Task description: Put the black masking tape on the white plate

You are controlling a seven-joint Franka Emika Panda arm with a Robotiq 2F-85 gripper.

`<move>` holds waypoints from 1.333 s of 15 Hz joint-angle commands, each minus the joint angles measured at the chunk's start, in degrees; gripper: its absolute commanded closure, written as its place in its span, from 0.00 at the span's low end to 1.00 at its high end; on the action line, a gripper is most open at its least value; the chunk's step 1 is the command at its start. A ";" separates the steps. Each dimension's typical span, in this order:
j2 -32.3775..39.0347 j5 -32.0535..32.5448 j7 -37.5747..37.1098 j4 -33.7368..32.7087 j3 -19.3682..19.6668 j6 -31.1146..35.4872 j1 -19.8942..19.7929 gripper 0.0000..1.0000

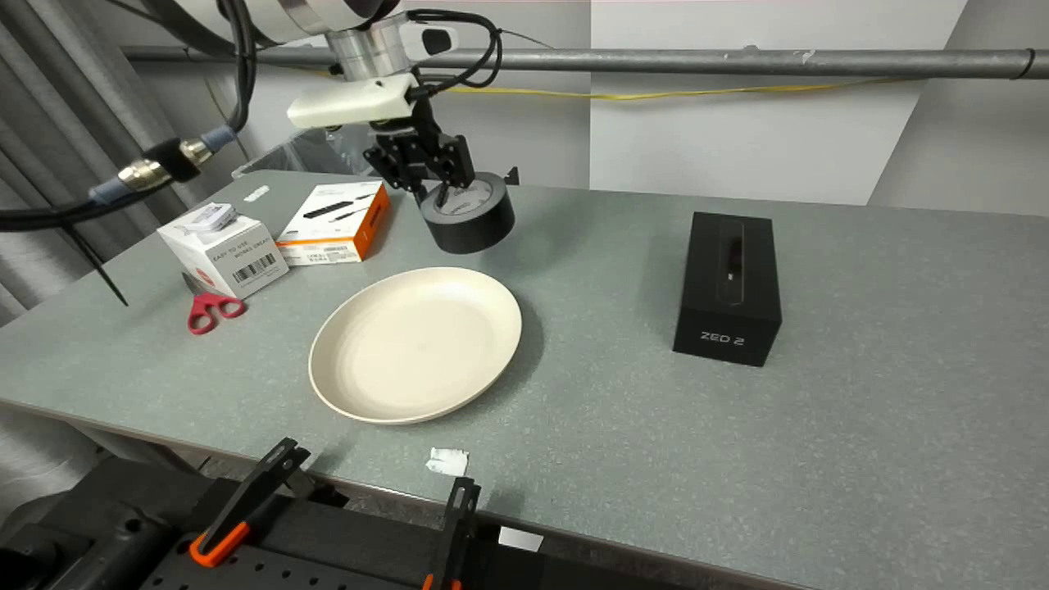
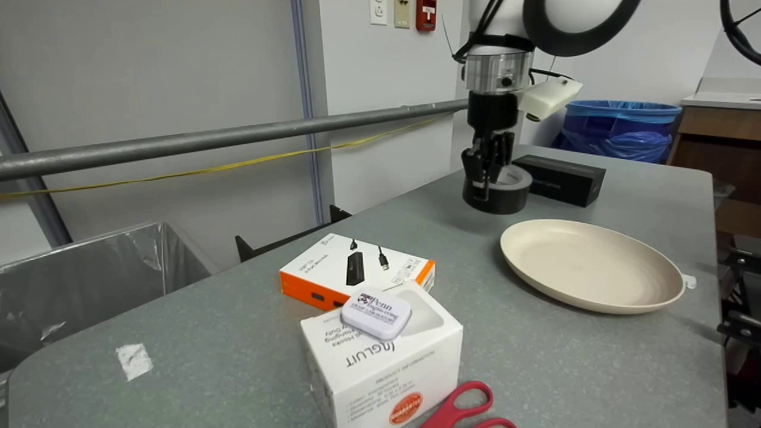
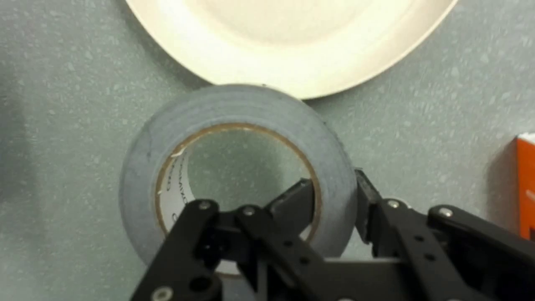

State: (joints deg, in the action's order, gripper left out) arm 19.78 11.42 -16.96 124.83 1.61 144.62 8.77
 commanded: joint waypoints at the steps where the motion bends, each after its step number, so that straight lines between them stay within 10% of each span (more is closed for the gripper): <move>1: -8.74 3.86 1.21 14.47 -0.87 5.89 1.65 0.93; 7: -12.27 4.82 4.50 25.95 -3.02 12.11 1.28 0.93; 16: -4.10 4.83 4.04 21.24 -1.64 13.26 2.13 0.93; 17: -3.65 4.56 4.06 20.86 -1.62 12.96 2.21 0.88; 18: -3.24 4.42 4.06 20.49 -1.59 12.76 2.34 0.46; 20: -3.11 4.84 3.66 19.96 -1.26 12.75 2.67 0.38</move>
State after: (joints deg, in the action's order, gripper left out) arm 15.50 14.64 -12.76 146.36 -0.77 157.17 10.32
